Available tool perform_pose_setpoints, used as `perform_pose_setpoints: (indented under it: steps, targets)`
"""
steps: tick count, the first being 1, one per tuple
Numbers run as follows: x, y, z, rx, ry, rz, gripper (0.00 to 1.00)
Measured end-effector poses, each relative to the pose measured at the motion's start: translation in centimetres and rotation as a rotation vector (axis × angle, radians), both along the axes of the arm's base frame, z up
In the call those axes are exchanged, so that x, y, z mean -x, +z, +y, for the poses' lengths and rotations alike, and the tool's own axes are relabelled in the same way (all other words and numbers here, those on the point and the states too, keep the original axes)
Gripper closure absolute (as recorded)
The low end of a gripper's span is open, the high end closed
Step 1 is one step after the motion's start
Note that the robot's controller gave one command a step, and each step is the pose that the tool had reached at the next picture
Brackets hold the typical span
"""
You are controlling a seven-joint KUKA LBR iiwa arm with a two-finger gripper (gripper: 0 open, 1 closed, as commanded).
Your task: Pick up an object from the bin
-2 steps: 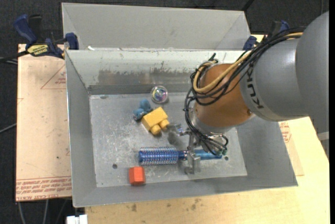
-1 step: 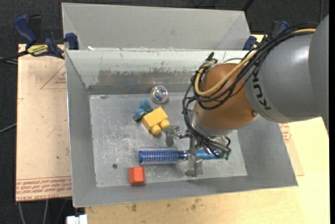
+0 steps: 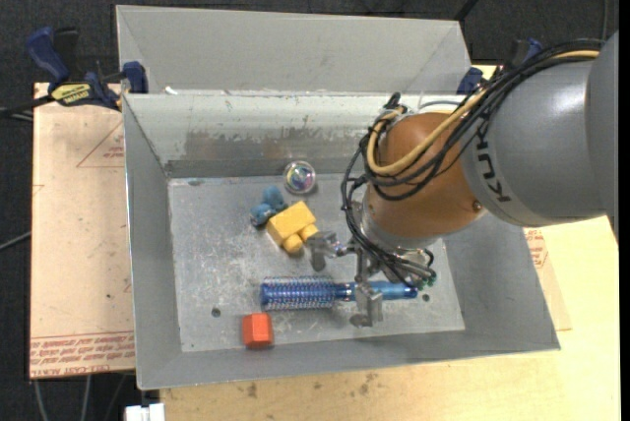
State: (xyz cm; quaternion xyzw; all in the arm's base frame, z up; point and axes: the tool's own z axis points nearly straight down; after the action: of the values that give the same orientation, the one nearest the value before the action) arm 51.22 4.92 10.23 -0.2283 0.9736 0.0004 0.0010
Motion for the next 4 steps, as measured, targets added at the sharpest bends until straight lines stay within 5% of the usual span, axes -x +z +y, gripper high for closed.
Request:
perform_pose_setpoints:
  steps: [1, 2, 3, 4]
  targets:
    - [0.2, -3.3, -0.1, 0.000, -0.152, 0.004, 0.00]
    - [0.2, -3.3, 0.0, -0.002, -0.151, 0.004, 0.00]
    - [0.1, -3.3, 0.0, -0.002, -0.151, 0.002, 1.00]
    - [0.0, 0.9, 0.1, -0.001, -0.149, -0.003, 1.00]
